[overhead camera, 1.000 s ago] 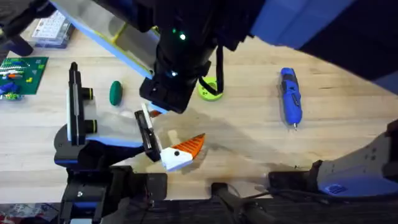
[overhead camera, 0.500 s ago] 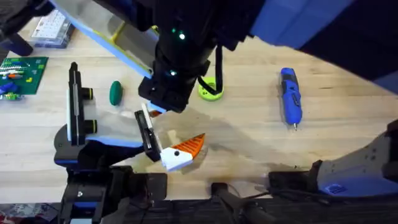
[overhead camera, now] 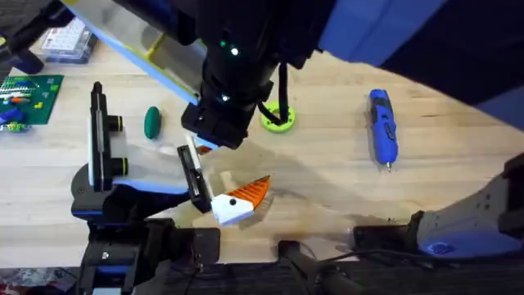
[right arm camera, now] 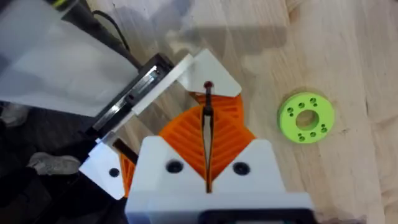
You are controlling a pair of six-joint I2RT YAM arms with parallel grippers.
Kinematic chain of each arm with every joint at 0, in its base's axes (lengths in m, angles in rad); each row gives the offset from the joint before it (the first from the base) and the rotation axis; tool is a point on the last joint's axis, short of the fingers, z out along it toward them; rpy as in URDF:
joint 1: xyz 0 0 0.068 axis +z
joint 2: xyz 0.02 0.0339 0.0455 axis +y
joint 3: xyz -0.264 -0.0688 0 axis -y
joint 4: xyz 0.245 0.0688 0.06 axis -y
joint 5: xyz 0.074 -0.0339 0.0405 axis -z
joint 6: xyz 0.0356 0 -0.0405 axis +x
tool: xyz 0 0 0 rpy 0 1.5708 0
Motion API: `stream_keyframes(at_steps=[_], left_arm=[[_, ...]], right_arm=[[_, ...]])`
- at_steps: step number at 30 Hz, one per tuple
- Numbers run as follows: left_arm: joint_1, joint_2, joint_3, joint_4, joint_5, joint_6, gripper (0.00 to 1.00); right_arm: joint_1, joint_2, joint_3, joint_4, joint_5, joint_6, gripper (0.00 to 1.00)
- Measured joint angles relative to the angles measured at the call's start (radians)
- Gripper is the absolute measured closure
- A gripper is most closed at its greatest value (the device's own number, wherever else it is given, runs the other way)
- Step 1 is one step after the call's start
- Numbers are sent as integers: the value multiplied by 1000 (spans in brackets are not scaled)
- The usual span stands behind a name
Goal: Pick up the gripper from the table and insert it into the empty holder that is missing its gripper. Then pick up a screw, insert it into the mounting hole, and use the screwdriver to tighten it. Finally, clean up the table by picking up the vegetable and placing it into the bucket.
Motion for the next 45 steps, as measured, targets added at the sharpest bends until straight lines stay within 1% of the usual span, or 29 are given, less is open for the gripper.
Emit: stream_keyframes(at_steps=[12, 20, 38, 45], left_arm=[[0, 0, 0, 0, 0, 0, 11], [1, 0, 0, 0, -1, -8, 11], [1, 0, 0, 0, 0, -7, 11], [1, 0, 0, 0, 0, -7, 11]], right_arm=[[0, 3, 0, 0, 0, 0, 989], [0, 53, 0, -2, 0, 0, 989], [0, 53, 0, 44, 0, 0, 989], [0, 66, 0, 33, 0, 0, 989]])
